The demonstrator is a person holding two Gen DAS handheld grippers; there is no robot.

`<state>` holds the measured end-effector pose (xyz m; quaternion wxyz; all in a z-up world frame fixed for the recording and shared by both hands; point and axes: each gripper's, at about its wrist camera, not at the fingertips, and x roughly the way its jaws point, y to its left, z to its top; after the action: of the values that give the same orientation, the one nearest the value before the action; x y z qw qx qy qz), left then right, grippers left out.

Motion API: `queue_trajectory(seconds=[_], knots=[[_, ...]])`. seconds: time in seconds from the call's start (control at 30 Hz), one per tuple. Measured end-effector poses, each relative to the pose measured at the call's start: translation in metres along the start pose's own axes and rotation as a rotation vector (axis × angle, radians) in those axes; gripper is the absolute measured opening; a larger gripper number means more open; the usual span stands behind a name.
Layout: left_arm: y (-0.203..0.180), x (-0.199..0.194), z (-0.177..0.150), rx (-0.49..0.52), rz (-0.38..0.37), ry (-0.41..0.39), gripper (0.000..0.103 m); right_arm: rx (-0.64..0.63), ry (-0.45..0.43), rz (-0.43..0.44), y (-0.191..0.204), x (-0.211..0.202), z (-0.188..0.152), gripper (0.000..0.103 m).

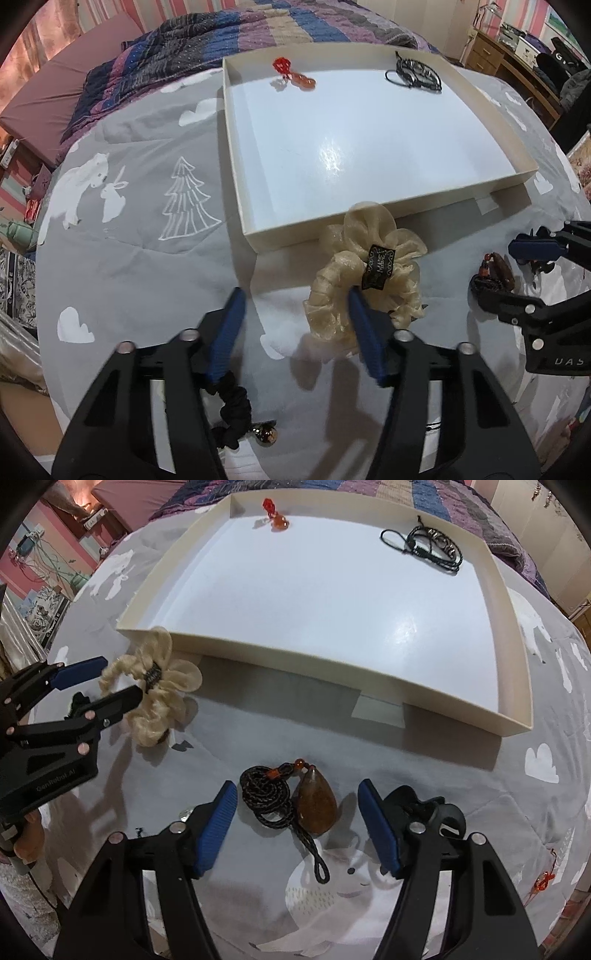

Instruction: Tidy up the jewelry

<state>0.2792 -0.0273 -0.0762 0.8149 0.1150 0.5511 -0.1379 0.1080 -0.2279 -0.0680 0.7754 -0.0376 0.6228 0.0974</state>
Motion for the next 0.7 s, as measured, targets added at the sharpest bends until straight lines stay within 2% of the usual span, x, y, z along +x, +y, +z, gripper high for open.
queue_trajectory(seconds=[0.07,0.2,0.33,0.53,0.7], knots=[[-0.001,0.005,-0.001,0.005,0.001,0.013,0.042,0.0,0.006,0.001,0.0,0.001,0.001,0.064],[-0.003,0.006,-0.002,0.022,0.009,0.011,0.038,-0.023,0.014,-0.011,0.005,0.006,-0.003,0.058],[-0.004,0.008,0.0,0.03,0.002,0.019,0.024,-0.037,0.007,-0.029,0.009,0.007,-0.003,0.051],[-0.008,0.008,0.0,0.045,0.014,0.014,0.012,-0.064,-0.003,-0.05,0.014,0.006,-0.005,0.036],[-0.01,0.007,-0.001,0.058,0.054,0.009,0.007,-0.086,-0.011,-0.064,0.018,0.004,-0.006,0.032]])
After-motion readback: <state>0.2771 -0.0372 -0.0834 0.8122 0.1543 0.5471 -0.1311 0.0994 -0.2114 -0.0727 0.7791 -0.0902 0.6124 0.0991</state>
